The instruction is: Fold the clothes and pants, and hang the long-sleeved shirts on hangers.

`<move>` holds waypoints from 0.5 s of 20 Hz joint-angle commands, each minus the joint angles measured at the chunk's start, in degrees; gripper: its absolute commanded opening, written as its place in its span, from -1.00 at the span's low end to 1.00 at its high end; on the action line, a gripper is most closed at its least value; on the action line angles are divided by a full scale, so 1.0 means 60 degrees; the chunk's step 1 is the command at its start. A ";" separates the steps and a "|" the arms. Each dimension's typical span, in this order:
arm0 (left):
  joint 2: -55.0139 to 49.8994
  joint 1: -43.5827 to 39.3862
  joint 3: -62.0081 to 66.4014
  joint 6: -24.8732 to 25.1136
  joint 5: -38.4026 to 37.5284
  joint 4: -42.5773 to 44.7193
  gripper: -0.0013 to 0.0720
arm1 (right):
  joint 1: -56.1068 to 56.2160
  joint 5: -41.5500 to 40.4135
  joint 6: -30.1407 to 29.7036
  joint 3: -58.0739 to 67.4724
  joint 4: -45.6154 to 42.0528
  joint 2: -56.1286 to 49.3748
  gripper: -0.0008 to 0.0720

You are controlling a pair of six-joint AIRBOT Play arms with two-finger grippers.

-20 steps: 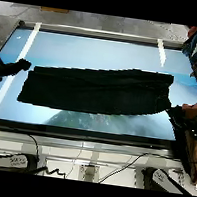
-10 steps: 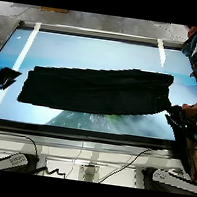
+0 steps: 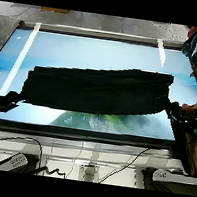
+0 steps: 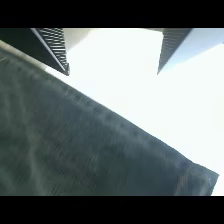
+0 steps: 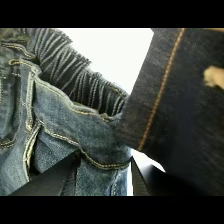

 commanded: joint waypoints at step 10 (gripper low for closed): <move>-0.1592 -0.2251 -0.0758 -0.0444 0.4357 -0.1177 0.45 | 0.0667 -0.0656 -0.0186 0.0073 -0.0401 -0.0087 -0.77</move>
